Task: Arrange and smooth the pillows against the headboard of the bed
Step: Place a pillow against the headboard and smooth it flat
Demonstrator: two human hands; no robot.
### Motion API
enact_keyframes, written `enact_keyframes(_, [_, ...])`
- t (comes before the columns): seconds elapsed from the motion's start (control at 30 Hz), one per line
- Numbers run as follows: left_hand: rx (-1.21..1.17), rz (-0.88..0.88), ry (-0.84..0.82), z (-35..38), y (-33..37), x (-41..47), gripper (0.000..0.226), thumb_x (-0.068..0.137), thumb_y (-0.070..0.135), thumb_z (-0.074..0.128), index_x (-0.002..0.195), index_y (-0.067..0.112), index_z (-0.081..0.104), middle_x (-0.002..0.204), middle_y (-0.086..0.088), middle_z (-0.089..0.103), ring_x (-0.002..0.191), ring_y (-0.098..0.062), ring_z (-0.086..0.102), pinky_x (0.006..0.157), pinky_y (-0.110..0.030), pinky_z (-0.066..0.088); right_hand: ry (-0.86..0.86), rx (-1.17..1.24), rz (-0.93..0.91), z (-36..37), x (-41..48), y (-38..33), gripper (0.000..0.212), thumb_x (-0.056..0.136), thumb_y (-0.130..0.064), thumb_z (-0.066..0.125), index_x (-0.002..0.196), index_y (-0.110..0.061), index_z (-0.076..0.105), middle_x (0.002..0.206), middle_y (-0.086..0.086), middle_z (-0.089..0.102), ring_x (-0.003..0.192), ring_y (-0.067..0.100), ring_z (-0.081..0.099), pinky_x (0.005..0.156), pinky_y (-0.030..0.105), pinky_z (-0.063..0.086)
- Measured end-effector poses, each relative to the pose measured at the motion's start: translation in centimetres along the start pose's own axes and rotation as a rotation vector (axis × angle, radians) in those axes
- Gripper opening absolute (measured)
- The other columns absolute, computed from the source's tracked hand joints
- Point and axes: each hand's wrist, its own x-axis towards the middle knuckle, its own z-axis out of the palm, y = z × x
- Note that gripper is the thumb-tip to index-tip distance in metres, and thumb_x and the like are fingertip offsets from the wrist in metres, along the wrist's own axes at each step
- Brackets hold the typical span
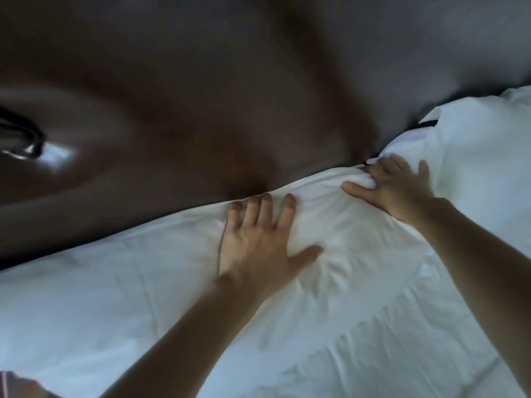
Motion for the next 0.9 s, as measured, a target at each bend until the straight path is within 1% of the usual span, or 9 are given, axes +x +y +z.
enact_keyframes(0.13, [-0.070, -0.008, 0.022, 0.8, -0.1, -0.3, 0.095, 0.087, 0.085, 0.023, 0.160, 0.024, 0.018, 0.157, -0.016, 0.035, 0.142, -0.035, 0.032, 0.118, -0.053, 0.014, 0.174, 0.047, 0.045, -0.1, -2.1, -1.1, 0.114, 0.065, -0.100, 0.002, 0.147, -0.033, 0.043, 0.158, 0.007, 0.031, 0.151, 0.024, 0.015, 0.118, 0.063, 0.011])
enact_keyframes(0.23, [-0.090, 0.004, 0.051, 0.6, -0.1, -1.2, 0.093, 0.089, 0.082, 0.024, 0.161, 0.023, 0.016, 0.162, -0.018, 0.030, 0.147, -0.036, 0.030, 0.122, -0.054, 0.007, 0.229, 0.233, 0.114, -0.3, -4.4, -2.9, 0.099, 0.074, -0.092, 0.011, 0.153, -0.036, 0.035, 0.165, 0.011, 0.023, 0.152, 0.030, 0.014, 0.120, 0.063, 0.010])
enact_keyframes(0.33, [-0.054, 0.016, 0.073, -0.2, -0.5, -2.9, 0.091, 0.091, 0.079, 0.021, 0.162, 0.023, 0.008, 0.167, -0.017, 0.011, 0.155, -0.036, 0.010, 0.123, -0.054, -0.006, 0.198, 0.316, 0.128, -0.6, -7.7, -5.5, 0.091, 0.082, -0.087, 0.018, 0.159, -0.039, 0.018, 0.169, 0.013, 0.010, 0.155, 0.031, 0.007, 0.122, 0.059, 0.005])
enact_keyframes(0.43, [-0.011, 0.042, 0.041, -0.7, -1.0, -5.8, 0.090, 0.091, 0.077, 0.018, 0.161, 0.025, -0.004, 0.168, -0.015, -0.007, 0.155, -0.034, -0.009, 0.121, -0.054, -0.016, 0.169, 0.358, 0.064, -0.2, -12.7, -8.6, 0.085, 0.087, -0.080, 0.026, 0.160, -0.042, 0.006, 0.170, 0.011, 0.002, 0.156, 0.030, 0.002, 0.124, 0.056, 0.002])
enact_keyframes(0.53, [-0.006, 0.049, 0.002, -1.6, -1.6, -9.4, 0.090, 0.091, 0.074, 0.024, 0.161, 0.024, -0.002, 0.168, -0.014, -0.007, 0.153, -0.033, -0.014, 0.121, -0.054, -0.014, 0.077, 0.355, 0.013, 0.4, -18.4, -11.2, 0.084, 0.089, -0.080, 0.021, 0.160, -0.041, -0.004, 0.171, 0.008, -0.008, 0.157, 0.028, -0.003, 0.124, 0.055, -0.002])
enact_keyframes(0.6, [0.045, 0.069, -0.026, -2.5, -2.1, -12.0, 0.090, 0.092, 0.075, 0.021, 0.159, 0.024, -0.013, 0.167, -0.013, -0.015, 0.151, -0.032, -0.023, 0.120, -0.055, -0.018, 0.016, 0.270, -0.034, 0.5, -22.5, -12.3, 0.082, 0.092, -0.079, 0.018, 0.160, -0.040, -0.006, 0.171, 0.008, -0.008, 0.157, 0.029, -0.002, 0.123, 0.057, -0.005])
enact_keyframes(0.67, [0.112, 0.089, -0.063, -3.3, -2.4, -14.8, 0.089, 0.093, 0.076, 0.013, 0.157, 0.024, -0.022, 0.165, -0.012, -0.025, 0.150, -0.031, -0.026, 0.118, -0.058, -0.019, -0.011, 0.196, -0.061, 0.4, -26.9, -12.7, 0.080, 0.094, -0.077, 0.018, 0.160, -0.040, -0.006, 0.170, 0.010, -0.008, 0.157, 0.030, -0.004, 0.123, 0.059, -0.008])
enact_keyframes(0.77, [0.152, 0.156, -0.086, -5.1, -2.0, -19.1, 0.087, 0.094, 0.075, 0.005, 0.155, 0.023, -0.026, 0.163, -0.011, -0.029, 0.151, -0.030, -0.024, 0.119, -0.060, -0.016, 0.009, 0.227, 0.030, 0.2, -33.7, -12.5, 0.077, 0.096, -0.075, 0.017, 0.160, -0.040, -0.007, 0.170, 0.013, -0.012, 0.156, 0.031, -0.010, 0.122, 0.059, -0.013])
enact_keyframes(0.9, [0.170, 0.266, -0.054, -7.6, 0.0, -25.0, 0.086, 0.096, 0.072, 0.010, 0.157, 0.022, -0.023, 0.163, -0.010, -0.031, 0.153, -0.032, -0.020, 0.120, -0.061, -0.009, 0.080, 0.280, 0.201, 0.4, -43.0, -11.7, 0.076, 0.096, -0.075, 0.014, 0.159, -0.042, -0.010, 0.168, 0.014, -0.019, 0.155, 0.033, -0.015, 0.120, 0.059, -0.016])
